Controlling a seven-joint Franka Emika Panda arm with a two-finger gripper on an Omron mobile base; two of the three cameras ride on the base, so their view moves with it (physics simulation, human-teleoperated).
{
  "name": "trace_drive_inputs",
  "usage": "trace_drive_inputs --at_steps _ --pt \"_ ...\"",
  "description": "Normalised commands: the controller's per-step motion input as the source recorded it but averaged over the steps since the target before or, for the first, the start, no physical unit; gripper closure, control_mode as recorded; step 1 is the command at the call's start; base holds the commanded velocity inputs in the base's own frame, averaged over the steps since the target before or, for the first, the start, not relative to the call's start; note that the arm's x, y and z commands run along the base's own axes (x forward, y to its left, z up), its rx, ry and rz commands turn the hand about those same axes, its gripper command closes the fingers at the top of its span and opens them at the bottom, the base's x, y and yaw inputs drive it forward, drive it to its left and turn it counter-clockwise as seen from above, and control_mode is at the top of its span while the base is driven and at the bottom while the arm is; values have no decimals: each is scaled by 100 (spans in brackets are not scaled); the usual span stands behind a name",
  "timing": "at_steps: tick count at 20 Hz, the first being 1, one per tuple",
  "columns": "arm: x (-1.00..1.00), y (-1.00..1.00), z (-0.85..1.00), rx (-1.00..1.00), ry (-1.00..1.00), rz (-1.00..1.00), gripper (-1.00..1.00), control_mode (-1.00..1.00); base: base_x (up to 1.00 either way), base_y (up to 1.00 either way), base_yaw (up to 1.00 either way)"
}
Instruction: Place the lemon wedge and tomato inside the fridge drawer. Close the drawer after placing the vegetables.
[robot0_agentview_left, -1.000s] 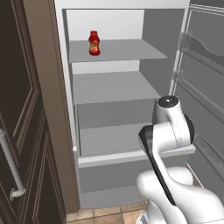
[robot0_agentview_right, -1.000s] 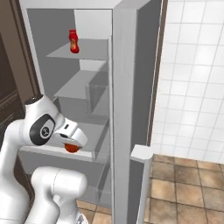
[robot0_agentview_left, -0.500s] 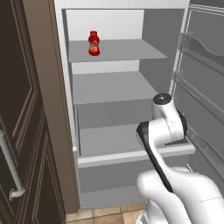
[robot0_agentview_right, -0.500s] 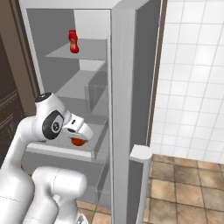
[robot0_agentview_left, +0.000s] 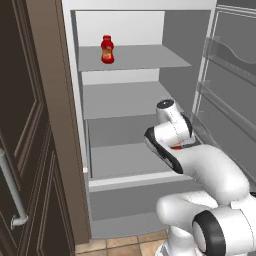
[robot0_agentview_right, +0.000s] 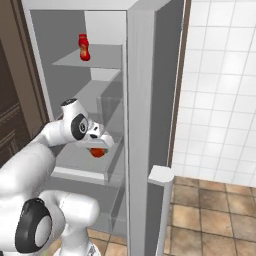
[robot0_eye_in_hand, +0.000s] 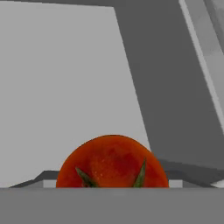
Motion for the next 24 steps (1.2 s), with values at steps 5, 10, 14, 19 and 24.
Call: trace_drive_inputs --at_steps 5,10,14,19,24 --pt "77 4 -63 0 20 4 100 -100 0 0 0" --pt "40 1 -56 4 2 1 100 -100 0 0 0" --pt "39 13 -46 5 5 0 100 -100 0 0 0" --pt "1 10 -37 2 -8 1 100 -100 0 0 0" --pt "0 7 -29 2 -5 0 100 -100 0 0 0"
